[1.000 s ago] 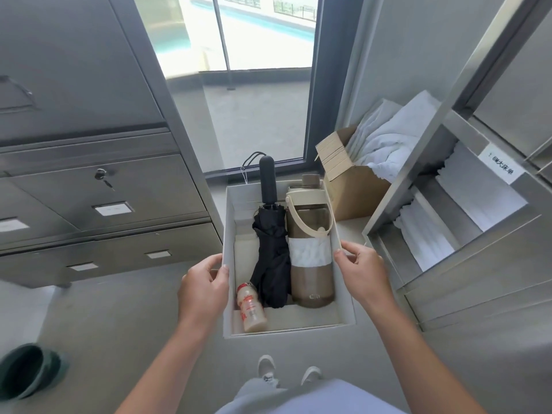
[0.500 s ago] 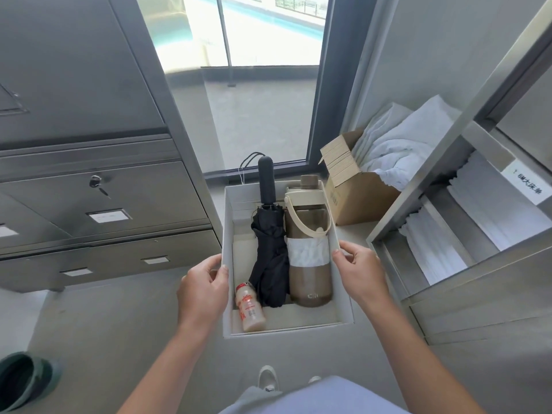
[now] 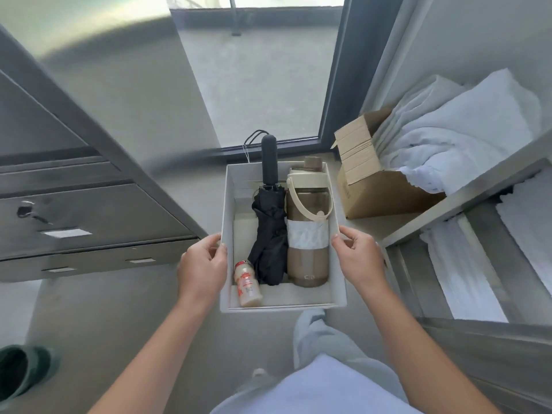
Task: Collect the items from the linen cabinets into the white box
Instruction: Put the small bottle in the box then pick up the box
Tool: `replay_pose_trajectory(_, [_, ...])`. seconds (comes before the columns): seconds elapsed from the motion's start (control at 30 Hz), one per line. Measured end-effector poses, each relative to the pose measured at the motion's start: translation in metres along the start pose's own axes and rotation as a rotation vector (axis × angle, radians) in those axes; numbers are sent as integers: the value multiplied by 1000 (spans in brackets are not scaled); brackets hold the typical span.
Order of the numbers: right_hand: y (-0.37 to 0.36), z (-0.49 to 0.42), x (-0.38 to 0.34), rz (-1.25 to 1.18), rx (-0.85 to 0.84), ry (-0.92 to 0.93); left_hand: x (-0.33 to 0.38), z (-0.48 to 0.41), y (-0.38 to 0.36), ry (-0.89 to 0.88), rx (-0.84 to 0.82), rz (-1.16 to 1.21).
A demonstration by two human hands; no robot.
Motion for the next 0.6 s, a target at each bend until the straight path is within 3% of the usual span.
replay_pose_trajectory(0.33, [-9,-205,-80,-4,-111,20,56,-171,-63,93,29,52])
replay_pose_trajectory(0.6, [-69,-344,-127,-36,-127,-15,51,-330,-110,139,19,68])
Point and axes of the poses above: each hand's wrist, its own z-axis away from the middle knuckle, its own y-axis out of the back of the hand, x = y × z, the point moved 10 cm from there along -z, towards the middle knuckle, and after that the axes turned 5 degrees about -y, right-handed, at the moved point
